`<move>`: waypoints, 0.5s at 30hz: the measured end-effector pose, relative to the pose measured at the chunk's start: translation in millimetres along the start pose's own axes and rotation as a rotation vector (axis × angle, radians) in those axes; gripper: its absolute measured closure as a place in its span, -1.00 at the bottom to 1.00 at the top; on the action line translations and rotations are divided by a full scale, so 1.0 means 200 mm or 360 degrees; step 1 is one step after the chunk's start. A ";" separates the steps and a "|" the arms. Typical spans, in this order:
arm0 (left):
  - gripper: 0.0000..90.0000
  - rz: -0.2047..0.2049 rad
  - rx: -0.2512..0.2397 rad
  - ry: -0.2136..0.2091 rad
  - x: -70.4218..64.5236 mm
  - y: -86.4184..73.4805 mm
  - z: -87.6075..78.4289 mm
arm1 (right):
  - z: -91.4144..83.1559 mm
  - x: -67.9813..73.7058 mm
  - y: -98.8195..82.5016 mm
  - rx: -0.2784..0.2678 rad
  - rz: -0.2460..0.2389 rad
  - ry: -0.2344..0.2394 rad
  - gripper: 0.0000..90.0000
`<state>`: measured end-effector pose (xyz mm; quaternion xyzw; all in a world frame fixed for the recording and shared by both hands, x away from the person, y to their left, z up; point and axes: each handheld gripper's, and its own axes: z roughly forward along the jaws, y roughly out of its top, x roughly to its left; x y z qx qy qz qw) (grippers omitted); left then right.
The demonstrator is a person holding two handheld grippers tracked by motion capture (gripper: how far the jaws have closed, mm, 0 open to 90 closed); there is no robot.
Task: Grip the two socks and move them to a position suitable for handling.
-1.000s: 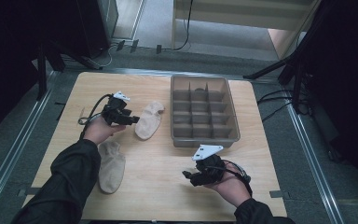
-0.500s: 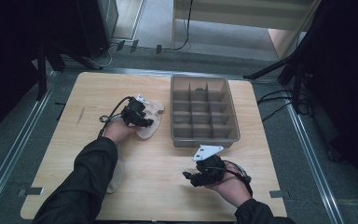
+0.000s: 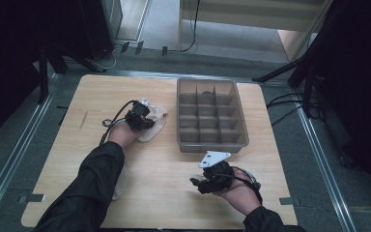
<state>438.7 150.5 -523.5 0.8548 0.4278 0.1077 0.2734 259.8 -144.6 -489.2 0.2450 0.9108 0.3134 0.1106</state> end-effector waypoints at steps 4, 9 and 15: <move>0.93 -0.0143 0.0004 -0.0035 0.02 0.02 -0.05 | 0.00 0.00 0.00 -0.0002 -0.0005 0.0001 -0.30; 0.93 -0.0239 -0.0090 -0.0096 0.00 0.05 -0.23 | 0.00 -0.01 0.00 -0.0003 -0.0001 0.0000 -0.30; 0.92 -0.0273 -0.0111 -0.0080 -0.08 0.00 -0.42 | 0.00 0.00 0.01 -0.0018 -0.0003 -0.0010 -0.29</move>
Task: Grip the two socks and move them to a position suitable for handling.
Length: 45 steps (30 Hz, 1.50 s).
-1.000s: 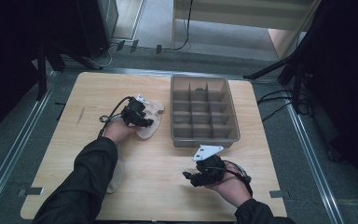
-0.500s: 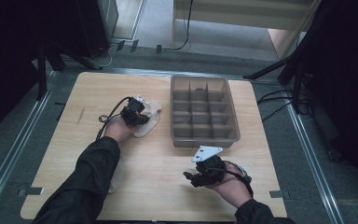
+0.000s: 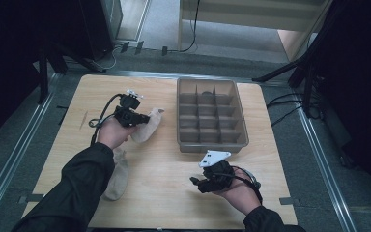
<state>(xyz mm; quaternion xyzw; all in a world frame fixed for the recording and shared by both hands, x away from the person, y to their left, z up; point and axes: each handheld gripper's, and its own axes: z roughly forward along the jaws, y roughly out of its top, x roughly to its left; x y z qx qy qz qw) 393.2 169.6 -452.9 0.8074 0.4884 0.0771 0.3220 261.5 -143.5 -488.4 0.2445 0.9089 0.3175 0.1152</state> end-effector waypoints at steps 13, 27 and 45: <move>0.91 0.0010 0.0023 -0.0088 -0.22 -0.32 -0.13 | 0.06 0.08 0.09 -0.0142 -0.0105 0.0080 -0.28; 0.32 -0.0001 0.0032 -0.0163 -0.24 -0.45 -0.06 | 0.11 0.18 0.15 -0.0223 -0.0143 0.0157 -0.13; 0.17 0.0112 -0.0056 -0.0055 0.04 -0.59 -0.29 | 0.20 0.32 0.23 -0.0272 -0.0044 0.0239 0.13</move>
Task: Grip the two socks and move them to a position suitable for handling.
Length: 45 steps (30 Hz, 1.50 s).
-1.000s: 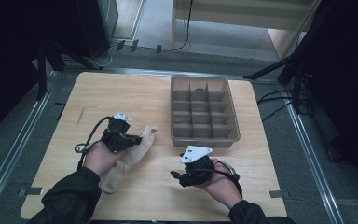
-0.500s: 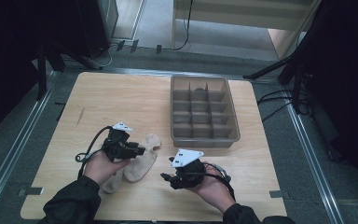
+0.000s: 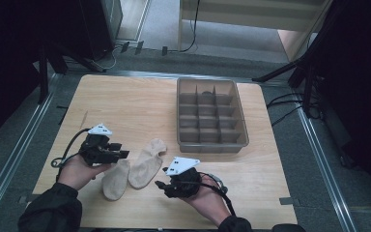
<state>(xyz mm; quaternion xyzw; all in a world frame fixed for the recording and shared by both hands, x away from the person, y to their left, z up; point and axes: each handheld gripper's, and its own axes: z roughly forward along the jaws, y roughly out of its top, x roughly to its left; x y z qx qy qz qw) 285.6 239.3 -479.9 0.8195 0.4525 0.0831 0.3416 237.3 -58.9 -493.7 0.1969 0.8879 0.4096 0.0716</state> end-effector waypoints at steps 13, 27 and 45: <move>0.12 -0.0022 0.0034 0.0011 0.24 -0.16 0.01 | 0.24 0.18 0.08 -0.0038 0.0071 0.0108 0.30; 0.13 0.0041 0.0057 0.0031 0.29 -0.16 0.11 | 0.53 0.32 0.18 -0.0033 0.0106 0.0178 0.24; 0.55 0.0031 0.0070 0.0115 0.29 -0.18 0.13 | 0.63 0.35 0.15 0.0002 -0.0012 0.0100 0.44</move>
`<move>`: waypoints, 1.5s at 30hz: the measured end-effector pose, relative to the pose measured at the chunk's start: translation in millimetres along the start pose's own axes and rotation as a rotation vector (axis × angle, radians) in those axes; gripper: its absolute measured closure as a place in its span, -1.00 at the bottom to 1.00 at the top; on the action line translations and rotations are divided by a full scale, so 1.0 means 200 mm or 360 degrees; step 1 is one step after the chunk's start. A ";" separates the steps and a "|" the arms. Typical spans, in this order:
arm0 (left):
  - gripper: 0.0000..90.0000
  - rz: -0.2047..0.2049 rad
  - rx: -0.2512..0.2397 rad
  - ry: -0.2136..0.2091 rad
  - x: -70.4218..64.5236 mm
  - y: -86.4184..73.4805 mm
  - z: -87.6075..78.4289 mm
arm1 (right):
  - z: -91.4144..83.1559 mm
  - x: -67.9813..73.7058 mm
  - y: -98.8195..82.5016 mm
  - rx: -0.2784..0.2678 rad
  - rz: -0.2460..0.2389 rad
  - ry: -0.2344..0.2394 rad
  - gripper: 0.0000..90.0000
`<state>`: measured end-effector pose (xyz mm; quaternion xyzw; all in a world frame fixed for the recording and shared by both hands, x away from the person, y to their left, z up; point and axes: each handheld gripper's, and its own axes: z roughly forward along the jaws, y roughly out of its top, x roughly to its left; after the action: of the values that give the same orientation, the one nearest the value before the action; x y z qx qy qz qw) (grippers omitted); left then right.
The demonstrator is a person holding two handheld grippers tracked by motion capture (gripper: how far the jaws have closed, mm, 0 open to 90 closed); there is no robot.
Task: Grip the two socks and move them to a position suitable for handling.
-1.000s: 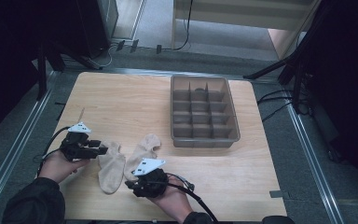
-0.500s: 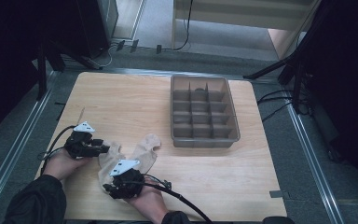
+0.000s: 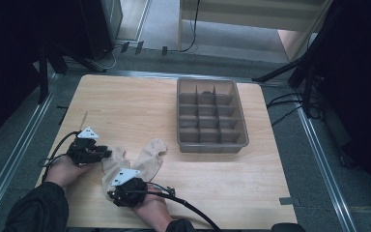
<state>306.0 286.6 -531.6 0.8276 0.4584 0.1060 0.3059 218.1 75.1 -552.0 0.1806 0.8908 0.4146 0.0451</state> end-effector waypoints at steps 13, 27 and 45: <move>0.97 -0.0090 0.0164 -0.0090 -0.01 0.04 -0.03 | -0.02 -0.03 0.02 0.0081 0.0001 -0.0015 0.92; 0.96 -0.0250 -0.0043 -0.0044 -0.09 -0.14 -0.34 | -0.31 -0.21 0.08 0.0025 -0.0152 0.0020 0.91; 0.66 -0.0319 0.0078 -0.0117 -0.19 -0.29 -0.35 | -0.31 -0.24 0.01 0.0136 -0.0176 0.0103 0.66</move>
<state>213.3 307.5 -507.2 0.7883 0.5298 0.0332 0.3112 249.1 14.6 -513.7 0.1194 0.9172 0.3788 0.0314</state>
